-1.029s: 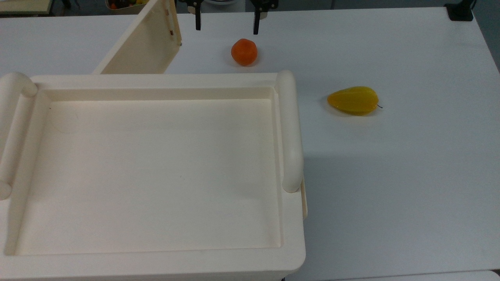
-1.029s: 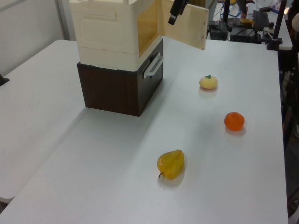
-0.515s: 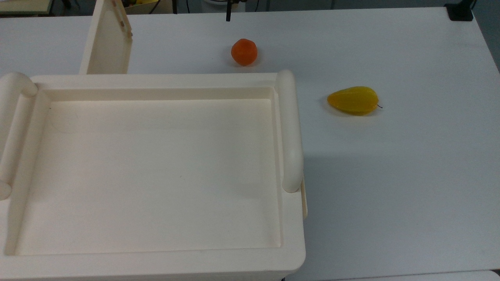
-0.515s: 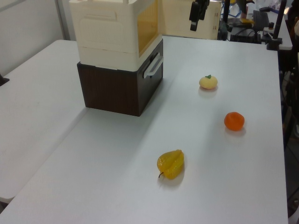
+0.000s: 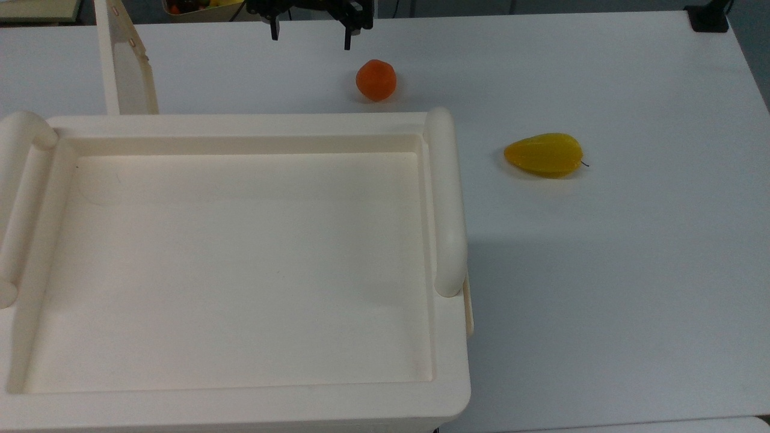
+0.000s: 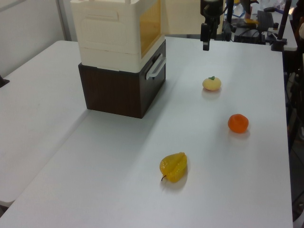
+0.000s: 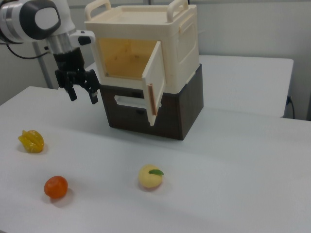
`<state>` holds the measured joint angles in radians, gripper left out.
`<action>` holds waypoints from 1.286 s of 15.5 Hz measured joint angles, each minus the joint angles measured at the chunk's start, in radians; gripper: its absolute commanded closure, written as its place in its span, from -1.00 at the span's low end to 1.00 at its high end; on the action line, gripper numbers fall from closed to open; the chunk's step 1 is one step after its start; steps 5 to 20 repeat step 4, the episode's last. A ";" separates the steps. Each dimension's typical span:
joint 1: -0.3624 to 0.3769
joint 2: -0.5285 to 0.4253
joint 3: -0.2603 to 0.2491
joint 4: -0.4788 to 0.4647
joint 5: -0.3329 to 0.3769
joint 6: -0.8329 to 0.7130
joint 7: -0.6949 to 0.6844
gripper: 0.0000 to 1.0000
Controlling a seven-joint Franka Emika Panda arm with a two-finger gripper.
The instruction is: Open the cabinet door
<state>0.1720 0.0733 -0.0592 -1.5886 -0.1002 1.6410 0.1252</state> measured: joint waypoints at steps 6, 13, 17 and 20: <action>-0.006 -0.010 0.000 -0.017 0.000 0.000 0.000 -1.00; -0.006 -0.010 0.000 -0.017 0.000 0.000 0.000 -1.00; -0.006 -0.010 0.000 -0.017 0.000 0.000 0.000 -1.00; -0.006 -0.010 0.000 -0.017 0.000 0.000 0.000 -1.00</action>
